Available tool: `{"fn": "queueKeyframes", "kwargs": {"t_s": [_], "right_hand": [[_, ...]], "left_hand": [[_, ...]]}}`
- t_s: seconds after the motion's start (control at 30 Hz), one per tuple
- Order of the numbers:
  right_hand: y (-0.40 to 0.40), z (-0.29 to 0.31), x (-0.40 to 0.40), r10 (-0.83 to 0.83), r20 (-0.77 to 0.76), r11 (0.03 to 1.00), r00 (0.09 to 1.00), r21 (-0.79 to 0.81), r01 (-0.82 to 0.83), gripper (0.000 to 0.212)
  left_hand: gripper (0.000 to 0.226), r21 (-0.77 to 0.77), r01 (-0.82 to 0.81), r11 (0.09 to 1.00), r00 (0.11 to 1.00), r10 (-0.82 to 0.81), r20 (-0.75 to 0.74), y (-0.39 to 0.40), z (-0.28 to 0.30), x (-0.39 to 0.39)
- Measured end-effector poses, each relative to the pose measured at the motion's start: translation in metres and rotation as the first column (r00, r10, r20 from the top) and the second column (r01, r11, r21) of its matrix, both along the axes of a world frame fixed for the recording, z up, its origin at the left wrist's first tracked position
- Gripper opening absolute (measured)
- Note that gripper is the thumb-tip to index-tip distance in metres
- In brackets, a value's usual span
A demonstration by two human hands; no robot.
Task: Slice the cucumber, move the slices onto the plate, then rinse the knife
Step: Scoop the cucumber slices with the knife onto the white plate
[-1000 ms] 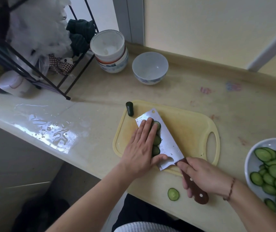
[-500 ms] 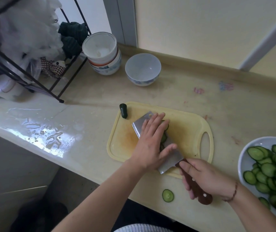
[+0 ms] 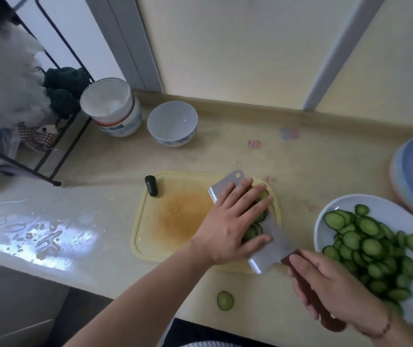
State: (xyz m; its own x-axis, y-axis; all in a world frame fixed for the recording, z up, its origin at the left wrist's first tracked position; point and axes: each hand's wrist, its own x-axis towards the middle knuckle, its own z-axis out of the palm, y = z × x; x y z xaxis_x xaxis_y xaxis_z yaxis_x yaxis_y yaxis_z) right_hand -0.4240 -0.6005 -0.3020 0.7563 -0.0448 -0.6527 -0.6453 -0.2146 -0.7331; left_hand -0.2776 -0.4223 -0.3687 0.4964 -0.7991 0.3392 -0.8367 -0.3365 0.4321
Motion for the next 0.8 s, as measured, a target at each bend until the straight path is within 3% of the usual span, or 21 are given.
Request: {"fn": "queueKeyframes", "kwargs": {"t_s": [0.13, 0.27, 0.47, 0.8], "right_hand": [[-0.028, 0.024, -0.047, -0.234, -0.007, 0.969, 0.972, -0.082, 0.233, 0.043], [-0.051, 0.031, -0.098, -0.466, 0.088, 0.853, 0.881, -0.221, 0.473, 0.022], [-0.074, 0.031, -0.138, -0.442, 0.146, 0.826, 0.885, -0.319, 0.465, 0.027], [-0.072, 0.019, -0.152, -0.545, 0.202, 0.753, 0.814, -0.307, 0.581, 0.038]], "left_hand": [[0.062, -0.108, 0.182, 0.977, 0.983, -0.182, 0.011, -0.066, 0.013, -0.020], [0.060, -0.185, 0.353, 0.917, 0.934, -0.356, 0.020, -0.131, 0.019, -0.048], [0.048, -0.238, 0.501, 0.832, 0.863, -0.502, 0.060, -0.192, 0.008, -0.078], [0.040, -0.315, 0.527, 0.789, 0.844, -0.531, 0.082, -0.211, -0.016, -0.078]]}}
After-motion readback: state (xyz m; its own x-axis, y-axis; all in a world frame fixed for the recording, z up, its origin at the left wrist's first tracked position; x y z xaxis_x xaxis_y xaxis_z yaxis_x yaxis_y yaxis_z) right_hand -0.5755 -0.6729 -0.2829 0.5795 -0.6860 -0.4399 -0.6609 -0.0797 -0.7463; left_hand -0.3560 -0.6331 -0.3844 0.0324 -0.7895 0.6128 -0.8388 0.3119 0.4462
